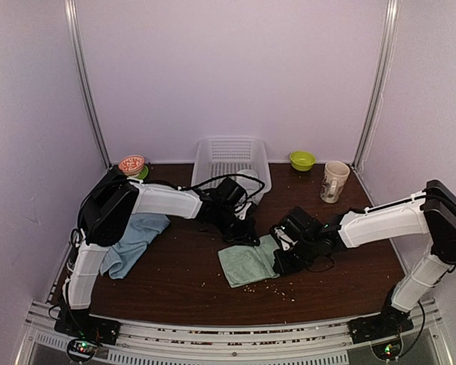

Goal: Roll the towels
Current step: Roll the towel at the center of the board.

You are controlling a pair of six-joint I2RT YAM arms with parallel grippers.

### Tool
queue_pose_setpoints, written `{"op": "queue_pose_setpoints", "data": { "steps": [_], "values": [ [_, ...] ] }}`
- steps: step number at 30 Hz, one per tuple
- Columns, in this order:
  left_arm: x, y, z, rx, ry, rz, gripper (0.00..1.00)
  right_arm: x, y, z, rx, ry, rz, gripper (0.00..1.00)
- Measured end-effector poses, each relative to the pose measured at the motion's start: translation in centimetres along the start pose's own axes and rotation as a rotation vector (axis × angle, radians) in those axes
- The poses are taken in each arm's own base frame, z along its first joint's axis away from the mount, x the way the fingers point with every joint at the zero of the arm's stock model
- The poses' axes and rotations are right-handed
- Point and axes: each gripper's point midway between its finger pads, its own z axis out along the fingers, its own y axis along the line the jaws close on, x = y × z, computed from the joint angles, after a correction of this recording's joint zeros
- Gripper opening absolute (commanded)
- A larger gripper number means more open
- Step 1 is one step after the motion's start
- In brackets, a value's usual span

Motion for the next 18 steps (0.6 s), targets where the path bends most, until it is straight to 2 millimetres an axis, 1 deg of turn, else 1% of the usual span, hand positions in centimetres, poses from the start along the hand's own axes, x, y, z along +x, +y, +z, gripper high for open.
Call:
{"op": "queue_pose_setpoints", "data": {
  "steps": [3, 6, 9, 12, 15, 18],
  "values": [
    [0.2, 0.2, 0.0, -0.004, 0.005, 0.014, 0.24, 0.0, 0.0, 0.0, 0.002, -0.001, 0.0, 0.07],
    [0.7, 0.2, -0.4, -0.008, 0.015, 0.032, 0.36, -0.1, 0.0, 0.0, 0.004, -0.003, 0.0, 0.07],
    [1.2, -0.2, -1.7, -0.017, 0.023, 0.05, 0.39, 0.0, 0.0, 0.0, 0.004, -0.003, -0.002, 0.07],
    [2.0, -0.8, -3.8, -0.025, 0.029, 0.06, 0.39, 0.0, 0.0, 0.0, 0.005, -0.004, -0.002, 0.07],
    [1.9, -2.4, -6.1, -0.007, 0.0, 0.08, 0.38, -0.1, 0.0, 0.0, 0.006, -0.004, -0.002, 0.07],
    [0.9, -4.5, -7.8, 0.038, -0.05, 0.101, 0.36, 0.0, 0.0, 0.0, 0.006, -0.005, -0.003, 0.07]
  ]
}}
